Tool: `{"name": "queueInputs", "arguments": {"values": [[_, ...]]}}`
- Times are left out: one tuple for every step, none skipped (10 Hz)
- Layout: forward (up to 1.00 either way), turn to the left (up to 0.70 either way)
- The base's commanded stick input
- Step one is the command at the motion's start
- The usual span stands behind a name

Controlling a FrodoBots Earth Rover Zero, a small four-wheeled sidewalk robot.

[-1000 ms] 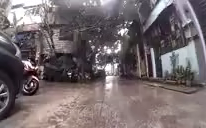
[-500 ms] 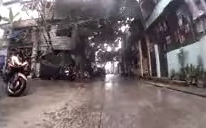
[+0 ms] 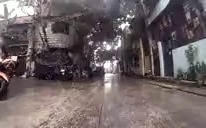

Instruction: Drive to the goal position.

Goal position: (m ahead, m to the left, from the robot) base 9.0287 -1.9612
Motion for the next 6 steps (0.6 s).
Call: {"name": "queueInputs", "arguments": {"values": [[0.99,0.0],[0.99,0.0],[0.99,0.0],[0.99,0.0],[0.99,0.0],[0.99,0.0]]}}
